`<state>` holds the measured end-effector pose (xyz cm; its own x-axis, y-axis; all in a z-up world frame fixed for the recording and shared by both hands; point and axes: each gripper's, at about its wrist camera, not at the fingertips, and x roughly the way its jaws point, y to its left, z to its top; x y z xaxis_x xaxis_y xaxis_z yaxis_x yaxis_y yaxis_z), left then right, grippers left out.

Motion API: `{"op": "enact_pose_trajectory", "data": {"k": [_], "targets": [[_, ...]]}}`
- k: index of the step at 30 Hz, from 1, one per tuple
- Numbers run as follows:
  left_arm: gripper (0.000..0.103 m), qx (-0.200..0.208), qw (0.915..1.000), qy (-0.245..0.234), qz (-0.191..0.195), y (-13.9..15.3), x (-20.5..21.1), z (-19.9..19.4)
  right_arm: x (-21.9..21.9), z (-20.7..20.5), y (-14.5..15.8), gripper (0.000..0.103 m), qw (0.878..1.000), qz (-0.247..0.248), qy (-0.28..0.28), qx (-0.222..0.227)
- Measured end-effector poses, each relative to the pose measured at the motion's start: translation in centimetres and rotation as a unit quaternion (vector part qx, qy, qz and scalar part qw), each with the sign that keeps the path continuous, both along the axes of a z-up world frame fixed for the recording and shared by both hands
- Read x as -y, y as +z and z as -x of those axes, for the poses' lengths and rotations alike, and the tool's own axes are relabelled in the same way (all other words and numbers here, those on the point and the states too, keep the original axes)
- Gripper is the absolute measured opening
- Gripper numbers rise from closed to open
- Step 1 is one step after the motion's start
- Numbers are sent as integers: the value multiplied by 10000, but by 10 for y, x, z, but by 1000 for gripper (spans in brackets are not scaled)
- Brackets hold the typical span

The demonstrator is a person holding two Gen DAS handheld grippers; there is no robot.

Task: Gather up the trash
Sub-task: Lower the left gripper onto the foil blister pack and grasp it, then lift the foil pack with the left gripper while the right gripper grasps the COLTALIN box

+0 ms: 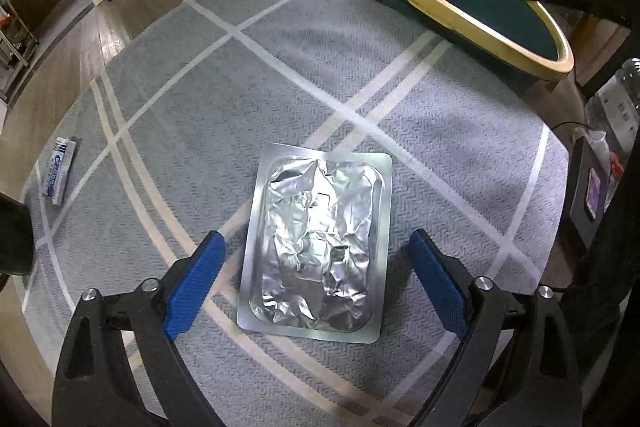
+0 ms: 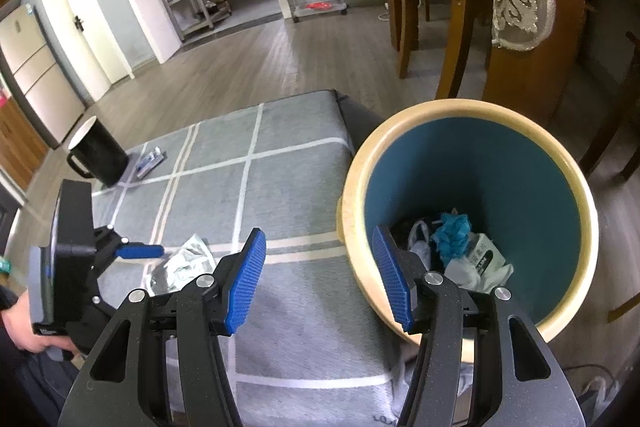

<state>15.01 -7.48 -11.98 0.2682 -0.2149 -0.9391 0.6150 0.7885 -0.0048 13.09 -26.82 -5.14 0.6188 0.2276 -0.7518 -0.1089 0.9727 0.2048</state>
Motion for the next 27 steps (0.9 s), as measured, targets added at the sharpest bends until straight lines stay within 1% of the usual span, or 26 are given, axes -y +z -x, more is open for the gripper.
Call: {"op": "enact_pose_trajectory", "data": {"k": [1,2,3,8,11,13,17,18,19,20,21,24,27], "targets": [[76,36,10000,24,44,2,-1,0,-2,-1,-1,57,10000,-6,16,-9],[70,66,9999,42,79,3,-3,-3,-5,-3,-3,57,10000,-5,38,-16],[68,64,9999,95,60,4,-6,-6,-7,-4,-3,57,10000,-8,58,-22],[68,52,9994,301,168,8,-21,-10,-19,-9,-7,57,9998,-69,152,-54],[68,183,9971,666,309,21,-41,-16,-29,-13,-11,57,9996,-130,242,-94],[68,340,9929,1053,433,33,-59,-19,-38,-17,-16,57,9992,-178,337,-143],[68,669,9771,1888,718,61,-103,-26,-61,-26,-25,58,9972,-285,621,-309],[68,766,9704,2144,809,70,-117,-26,-69,-29,-27,58,9965,-283,706,-339],[68,827,9662,2285,857,74,-125,-28,-79,-32,-29,58,9955,-262,831,-367],[68,916,9604,2470,909,80,-136,-28,-86,-34,-31,58,9947,-239,920,-383],[68,1000,9551,2620,952,87,-145,-27,-97,-38,-33,58,9935,-217,1035,-409],[68,1190,9442,2905,995,97,-163,-26,-122,-52,-38,60,9910,-209,1216,-511],[68,1383,9307,3200,1110,109,-182,-26,-151,-65,-40,61,9884,-231,1391,-569]]}}
